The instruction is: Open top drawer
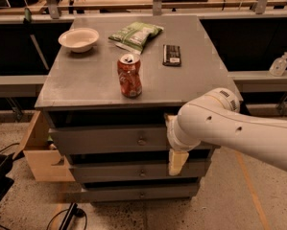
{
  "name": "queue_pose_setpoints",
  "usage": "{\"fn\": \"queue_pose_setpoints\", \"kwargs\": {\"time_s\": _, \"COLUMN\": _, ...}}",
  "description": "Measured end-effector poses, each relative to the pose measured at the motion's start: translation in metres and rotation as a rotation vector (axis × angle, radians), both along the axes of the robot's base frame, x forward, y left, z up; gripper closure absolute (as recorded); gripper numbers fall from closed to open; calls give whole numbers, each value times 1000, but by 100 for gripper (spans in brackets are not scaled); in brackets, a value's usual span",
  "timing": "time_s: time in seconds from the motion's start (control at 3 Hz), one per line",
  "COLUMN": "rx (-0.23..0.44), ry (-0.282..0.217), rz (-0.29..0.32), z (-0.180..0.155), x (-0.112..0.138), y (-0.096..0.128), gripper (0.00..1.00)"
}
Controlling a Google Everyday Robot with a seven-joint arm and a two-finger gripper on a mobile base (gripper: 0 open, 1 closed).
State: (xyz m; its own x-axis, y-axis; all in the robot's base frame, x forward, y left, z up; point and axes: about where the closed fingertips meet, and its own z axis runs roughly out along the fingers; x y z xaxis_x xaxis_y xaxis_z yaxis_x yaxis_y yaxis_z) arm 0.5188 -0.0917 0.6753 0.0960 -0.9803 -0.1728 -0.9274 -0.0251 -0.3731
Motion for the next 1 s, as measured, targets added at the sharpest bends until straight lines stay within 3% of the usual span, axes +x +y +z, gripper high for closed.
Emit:
{"fn": "queue_pose_setpoints", "kwargs": {"time_s": 0.33, "rx": -6, "ry": 3, "rz": -3, "z": -5, "x": 5, "y": 0, "gripper": 0}}
{"fn": "queue_pose_setpoints", "kwargs": {"time_s": 1.0, "rx": 16, "ry": 30, "rz": 16, "z": -15, "x": 6, "y": 12, "gripper": 41}}
